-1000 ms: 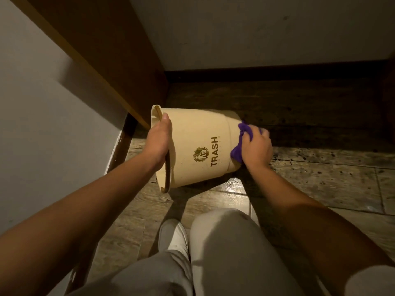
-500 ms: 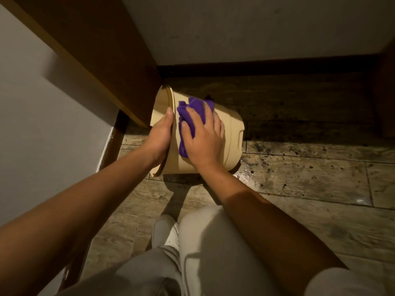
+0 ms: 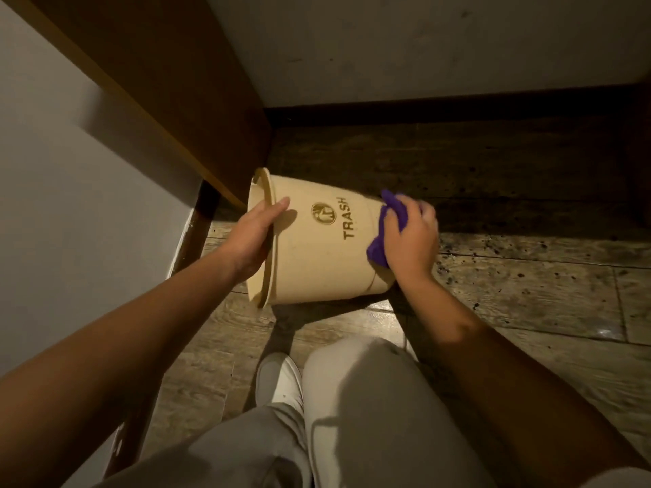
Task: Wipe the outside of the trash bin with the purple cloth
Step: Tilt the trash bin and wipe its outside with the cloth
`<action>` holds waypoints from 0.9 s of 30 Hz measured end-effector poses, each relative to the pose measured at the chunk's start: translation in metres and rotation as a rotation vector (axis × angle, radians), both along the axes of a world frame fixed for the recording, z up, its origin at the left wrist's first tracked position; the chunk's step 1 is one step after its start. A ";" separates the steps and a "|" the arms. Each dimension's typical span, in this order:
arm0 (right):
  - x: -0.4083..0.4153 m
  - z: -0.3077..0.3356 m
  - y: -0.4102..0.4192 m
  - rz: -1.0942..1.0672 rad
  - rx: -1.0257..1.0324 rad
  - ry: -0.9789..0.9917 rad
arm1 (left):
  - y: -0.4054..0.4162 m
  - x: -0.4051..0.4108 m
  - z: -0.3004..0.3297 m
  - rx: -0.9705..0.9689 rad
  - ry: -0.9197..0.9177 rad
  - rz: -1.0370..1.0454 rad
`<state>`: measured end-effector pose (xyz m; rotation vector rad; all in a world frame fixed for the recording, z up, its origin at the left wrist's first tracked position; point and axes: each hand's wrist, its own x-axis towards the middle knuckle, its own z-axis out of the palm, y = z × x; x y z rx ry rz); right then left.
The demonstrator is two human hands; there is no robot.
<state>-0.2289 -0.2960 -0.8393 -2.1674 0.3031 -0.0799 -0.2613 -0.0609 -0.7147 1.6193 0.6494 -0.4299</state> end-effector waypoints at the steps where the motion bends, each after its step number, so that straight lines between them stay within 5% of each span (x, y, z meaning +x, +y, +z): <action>1: 0.005 0.016 0.007 0.028 0.071 -0.061 | -0.001 -0.003 0.000 -0.009 0.005 -0.048; 6: 0.008 0.074 0.064 0.301 0.216 -0.189 | -0.019 -0.014 -0.004 0.019 -0.031 0.054; 10: -0.021 0.053 0.091 0.459 -0.177 -0.308 | -0.025 -0.008 -0.003 0.035 -0.060 0.112; 17: -0.012 -0.005 0.052 0.284 -0.266 -0.206 | -0.011 -0.026 -0.018 0.195 0.028 0.125; 24: 0.006 -0.025 -0.039 0.187 -0.417 0.126 | -0.008 -0.031 -0.019 0.232 0.033 0.148; 27: 0.012 -0.006 -0.055 0.120 -0.348 0.056 | -0.010 -0.020 -0.013 0.213 -0.019 0.122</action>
